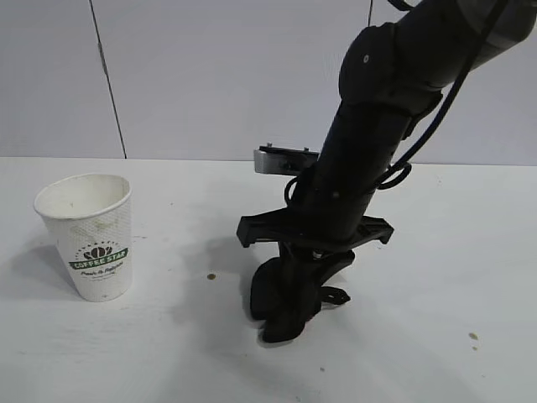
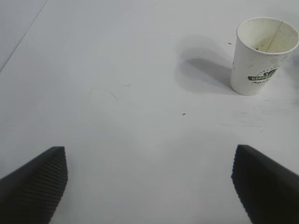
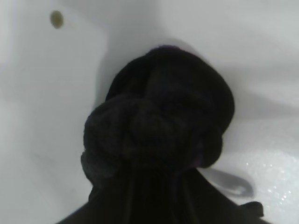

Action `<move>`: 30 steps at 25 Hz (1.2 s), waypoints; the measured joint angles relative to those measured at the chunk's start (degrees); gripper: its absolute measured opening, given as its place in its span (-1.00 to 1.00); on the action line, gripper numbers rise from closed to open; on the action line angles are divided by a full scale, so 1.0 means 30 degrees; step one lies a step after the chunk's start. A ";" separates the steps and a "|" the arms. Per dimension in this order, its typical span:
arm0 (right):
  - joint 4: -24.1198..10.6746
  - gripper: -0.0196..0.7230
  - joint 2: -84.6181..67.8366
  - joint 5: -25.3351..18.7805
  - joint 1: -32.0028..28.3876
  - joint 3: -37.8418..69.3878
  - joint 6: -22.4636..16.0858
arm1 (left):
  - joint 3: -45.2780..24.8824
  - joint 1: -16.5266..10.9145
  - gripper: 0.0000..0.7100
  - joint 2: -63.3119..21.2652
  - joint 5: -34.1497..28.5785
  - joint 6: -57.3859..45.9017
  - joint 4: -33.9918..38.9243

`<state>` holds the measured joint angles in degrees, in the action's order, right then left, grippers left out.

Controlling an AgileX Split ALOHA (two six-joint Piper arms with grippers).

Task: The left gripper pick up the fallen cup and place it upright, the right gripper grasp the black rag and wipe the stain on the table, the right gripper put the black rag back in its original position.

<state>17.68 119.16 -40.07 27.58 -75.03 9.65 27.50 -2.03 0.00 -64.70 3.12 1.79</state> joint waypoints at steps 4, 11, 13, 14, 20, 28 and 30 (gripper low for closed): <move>-0.1737 -0.62 -0.0046 0.0017 0.0000 0.0000 -0.1609 | 0.0000 0.0000 0.93 0.0000 0.0000 0.0000 0.0000; -0.3352 -0.43 -0.0564 -0.0321 0.0000 -0.0094 -0.2653 | 0.0000 0.0000 0.93 0.0000 0.0000 0.0000 0.0000; -0.3411 -0.13 -0.0589 -0.0716 0.0000 -0.0549 -0.2674 | 0.0000 0.0000 0.93 0.0000 0.0000 0.0000 0.0000; -0.3410 0.05 -0.0604 -0.0805 0.0000 -0.0739 -0.2713 | 0.0000 0.0000 0.93 0.0000 0.0000 0.0000 0.0000; -0.3450 0.46 -0.0604 -0.1399 0.0000 -0.1132 -0.2841 | 0.0000 0.0000 0.93 0.0000 0.0000 0.0000 0.0000; -0.4781 0.48 -0.1712 -0.2374 -0.1760 -0.1132 -0.3532 | 0.0000 0.0000 0.93 0.0000 0.0000 0.0000 0.0000; -0.5447 0.49 -0.2370 -0.2564 -0.3062 -0.1132 -0.3803 | 0.0000 0.0000 0.93 0.0000 0.0000 0.0000 0.0000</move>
<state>1.34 112.05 -47.76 18.39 -78.43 -1.76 27.50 -2.03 0.00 -64.70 3.12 1.79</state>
